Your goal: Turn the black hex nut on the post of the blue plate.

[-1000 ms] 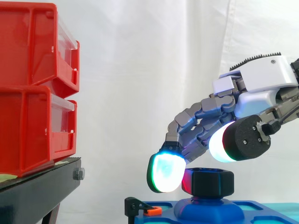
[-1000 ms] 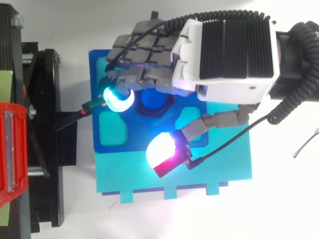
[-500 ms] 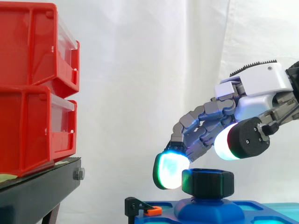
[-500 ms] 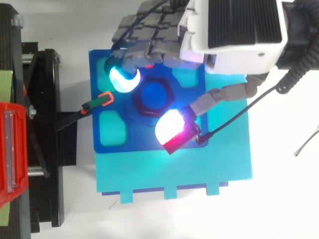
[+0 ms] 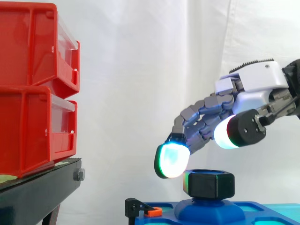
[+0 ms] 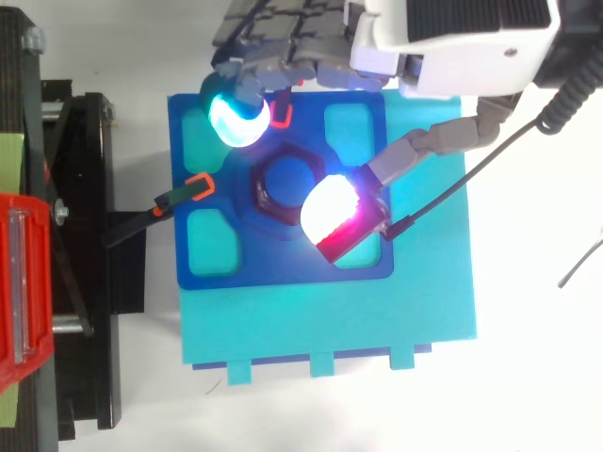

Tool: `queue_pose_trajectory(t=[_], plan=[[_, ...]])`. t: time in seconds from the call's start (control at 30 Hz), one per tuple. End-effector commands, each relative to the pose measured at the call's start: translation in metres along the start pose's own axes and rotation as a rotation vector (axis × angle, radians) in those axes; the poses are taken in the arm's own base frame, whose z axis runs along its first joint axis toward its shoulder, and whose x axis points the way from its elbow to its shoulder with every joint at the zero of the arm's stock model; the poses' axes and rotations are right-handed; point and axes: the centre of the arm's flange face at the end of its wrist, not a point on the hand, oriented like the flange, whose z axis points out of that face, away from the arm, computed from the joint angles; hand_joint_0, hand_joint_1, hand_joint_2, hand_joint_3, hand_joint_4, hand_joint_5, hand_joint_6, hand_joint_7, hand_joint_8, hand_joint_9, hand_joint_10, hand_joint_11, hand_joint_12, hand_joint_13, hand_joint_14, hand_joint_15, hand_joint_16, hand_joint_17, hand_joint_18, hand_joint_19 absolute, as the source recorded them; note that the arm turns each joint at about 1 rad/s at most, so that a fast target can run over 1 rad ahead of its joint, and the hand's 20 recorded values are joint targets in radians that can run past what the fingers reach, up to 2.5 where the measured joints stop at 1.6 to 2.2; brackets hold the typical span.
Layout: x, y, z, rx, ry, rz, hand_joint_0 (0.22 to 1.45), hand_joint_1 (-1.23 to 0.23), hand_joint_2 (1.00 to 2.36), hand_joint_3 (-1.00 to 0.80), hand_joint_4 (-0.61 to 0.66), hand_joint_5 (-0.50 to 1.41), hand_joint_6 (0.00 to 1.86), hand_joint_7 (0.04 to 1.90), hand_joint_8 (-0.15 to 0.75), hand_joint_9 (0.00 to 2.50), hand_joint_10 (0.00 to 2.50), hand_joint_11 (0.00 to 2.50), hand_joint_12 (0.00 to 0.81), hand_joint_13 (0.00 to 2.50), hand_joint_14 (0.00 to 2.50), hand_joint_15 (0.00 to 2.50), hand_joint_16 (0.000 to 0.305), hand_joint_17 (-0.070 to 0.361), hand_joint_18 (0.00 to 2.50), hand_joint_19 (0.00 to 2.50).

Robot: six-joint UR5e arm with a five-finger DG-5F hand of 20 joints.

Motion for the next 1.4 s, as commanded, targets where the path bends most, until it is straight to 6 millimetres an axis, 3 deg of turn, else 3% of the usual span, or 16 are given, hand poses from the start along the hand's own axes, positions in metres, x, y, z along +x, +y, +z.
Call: queue_pose_trajectory(t=[0.0, 0.17, 0.37, 0.47, 0.83, 1.0, 1.37], plan=[[-0.011, 0.007, 0.003, -0.008, -0.011, -0.001, 0.47, -0.51, 1.0, -0.5, 0.23, -0.19, 0.5, 0.81, 0.282, 0.4, 0.0, 0.0, 0.394, 0.36, 0.0, 0.02, 0.052, 0.118, 0.27, 0.18], [-0.019, 0.021, 0.007, -0.014, -0.03, -0.007, 0.47, -0.51, 1.0, -0.5, 0.23, -0.19, 0.5, 0.81, 0.283, 0.4, 0.0, 0.0, 0.395, 0.36, 0.0, 0.02, 0.052, 0.117, 0.26, 0.18], [-0.015, 0.035, 0.013, -0.009, -0.053, -0.017, 0.47, -0.51, 1.0, -0.5, 0.23, -0.19, 0.5, 0.81, 0.283, 0.4, 0.0, 0.0, 0.396, 0.36, 0.0, 0.02, 0.052, 0.117, 0.26, 0.18], [-0.003, 0.049, 0.021, 0.003, -0.053, -0.024, 0.47, -0.51, 1.0, -0.5, 0.23, -0.19, 0.5, 0.81, 0.284, 0.4, 0.0, 0.0, 0.395, 0.35, 0.0, 0.03, 0.052, 0.117, 0.26, 0.17], [0.012, 0.067, 0.025, 0.012, -0.044, -0.028, 0.44, -0.5, 1.0, -0.5, 0.24, -0.19, 0.5, 0.81, 0.29, 0.38, 0.0, 0.0, 0.414, 0.28, 0.0, 0.0, 0.058, 0.131, 0.25, 0.15], [0.037, 0.065, 0.022, 0.031, -0.036, -0.027, 0.44, -0.5, 1.0, -0.5, 0.24, -0.19, 0.5, 0.81, 0.288, 0.38, 0.0, 0.0, 0.415, 0.27, 0.0, 0.0, 0.058, 0.131, 0.25, 0.16], [0.04, 0.064, 0.023, 0.03, -0.041, -0.025, 0.45, -0.49, 1.0, -0.5, 0.23, -0.19, 0.5, 0.81, 0.287, 0.38, 0.0, 0.0, 0.411, 0.27, 0.0, 0.0, 0.057, 0.129, 0.24, 0.16]])
